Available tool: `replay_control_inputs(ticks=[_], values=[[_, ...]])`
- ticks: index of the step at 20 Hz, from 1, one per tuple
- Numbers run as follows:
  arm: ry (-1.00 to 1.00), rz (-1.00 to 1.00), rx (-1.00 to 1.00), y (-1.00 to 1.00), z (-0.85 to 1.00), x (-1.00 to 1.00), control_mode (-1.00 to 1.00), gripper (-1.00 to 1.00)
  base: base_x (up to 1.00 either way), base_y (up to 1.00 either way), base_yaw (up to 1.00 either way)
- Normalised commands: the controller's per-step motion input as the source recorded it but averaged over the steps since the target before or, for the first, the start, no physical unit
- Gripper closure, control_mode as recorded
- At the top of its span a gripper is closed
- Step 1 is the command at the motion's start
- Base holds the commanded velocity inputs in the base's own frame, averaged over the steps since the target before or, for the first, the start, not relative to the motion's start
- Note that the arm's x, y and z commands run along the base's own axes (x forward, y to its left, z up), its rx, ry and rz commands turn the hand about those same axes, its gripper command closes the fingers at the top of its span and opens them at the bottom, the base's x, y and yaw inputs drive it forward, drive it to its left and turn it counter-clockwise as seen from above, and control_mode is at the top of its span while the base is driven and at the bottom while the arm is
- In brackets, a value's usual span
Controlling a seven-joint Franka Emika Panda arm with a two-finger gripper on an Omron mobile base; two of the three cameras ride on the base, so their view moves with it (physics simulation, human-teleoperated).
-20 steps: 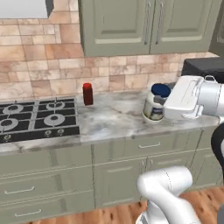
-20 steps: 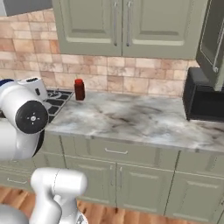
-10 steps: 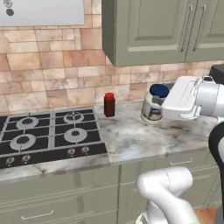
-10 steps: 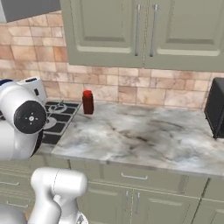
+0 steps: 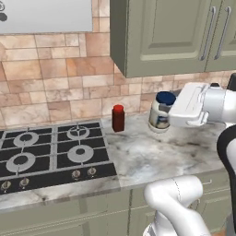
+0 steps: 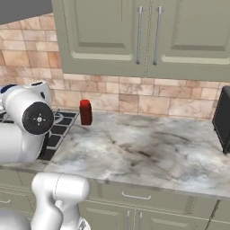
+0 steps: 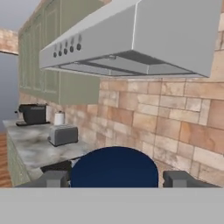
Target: Collect the paprika, mayonnaise, and shaker from the cabinet and place them next to the stove.
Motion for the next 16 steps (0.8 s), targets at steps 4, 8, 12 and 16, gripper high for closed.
replay_control_inputs(ticks=[4,8,12,16], values=[[0.16,0.06,-0.07,-0.04,-0.88,0.46,-1.0,1.0,0.0,0.0,0.0],[0.14,0.08,-0.08,-0.05,-0.85,0.59,-1.0,1.0,0.0,0.0,0.0],[0.1,0.08,-0.01,-0.15,-0.38,0.64,-1.0,1.0,0.0,0.0,0.0],[0.01,0.08,0.0,-0.21,-0.22,0.52,-1.0,1.0,0.0,0.0,0.0]])
